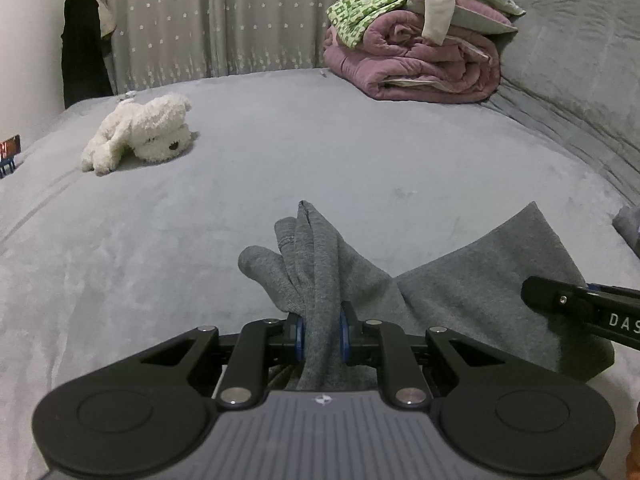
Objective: Fold clothes
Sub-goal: 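Lift the folded grey shirt with both grippers off the bed, then carry the grey shirt with both grippers toward the clothes stack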
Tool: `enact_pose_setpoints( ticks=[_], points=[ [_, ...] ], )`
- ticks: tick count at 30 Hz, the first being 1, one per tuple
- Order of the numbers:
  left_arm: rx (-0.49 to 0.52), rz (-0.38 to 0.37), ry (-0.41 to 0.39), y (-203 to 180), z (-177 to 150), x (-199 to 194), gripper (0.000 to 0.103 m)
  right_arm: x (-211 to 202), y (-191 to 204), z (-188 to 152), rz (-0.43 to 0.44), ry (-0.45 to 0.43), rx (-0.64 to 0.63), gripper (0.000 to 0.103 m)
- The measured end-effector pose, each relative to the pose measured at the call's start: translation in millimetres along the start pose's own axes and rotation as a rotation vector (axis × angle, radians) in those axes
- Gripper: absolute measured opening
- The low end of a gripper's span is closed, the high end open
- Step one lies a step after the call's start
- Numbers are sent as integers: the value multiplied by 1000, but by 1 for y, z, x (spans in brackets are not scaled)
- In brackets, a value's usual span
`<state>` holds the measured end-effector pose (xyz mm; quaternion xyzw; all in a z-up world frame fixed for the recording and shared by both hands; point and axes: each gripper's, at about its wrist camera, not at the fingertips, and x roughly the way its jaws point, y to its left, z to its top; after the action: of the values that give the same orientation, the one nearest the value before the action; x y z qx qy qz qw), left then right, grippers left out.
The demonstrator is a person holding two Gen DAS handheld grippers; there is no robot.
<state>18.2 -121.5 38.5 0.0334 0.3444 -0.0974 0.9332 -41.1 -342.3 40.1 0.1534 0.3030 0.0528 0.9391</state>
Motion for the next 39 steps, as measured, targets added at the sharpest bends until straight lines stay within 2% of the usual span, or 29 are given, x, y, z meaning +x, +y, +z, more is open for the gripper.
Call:
enact_pose_setpoints(
  ticks=[4, 12, 25, 29, 39],
  points=[
    [8, 5, -4, -1, 0, -2, 15, -1, -3, 0, -1, 10, 24, 19],
    [-40, -29, -1, 4, 4, -4, 15, -13, -16, 1, -2, -8, 56, 19],
    [-25, -62, -34, -37, 20, 0, 15, -30, -51, 12, -51, -56, 108, 19],
    [-43, -87, -33, -58, 31, 9, 15, -41, -65, 20, -83, -92, 112, 19],
    [-2, -156, -50, -138, 48, 31, 14, -72, -122, 32, -184, -186, 167, 19]
  ],
)
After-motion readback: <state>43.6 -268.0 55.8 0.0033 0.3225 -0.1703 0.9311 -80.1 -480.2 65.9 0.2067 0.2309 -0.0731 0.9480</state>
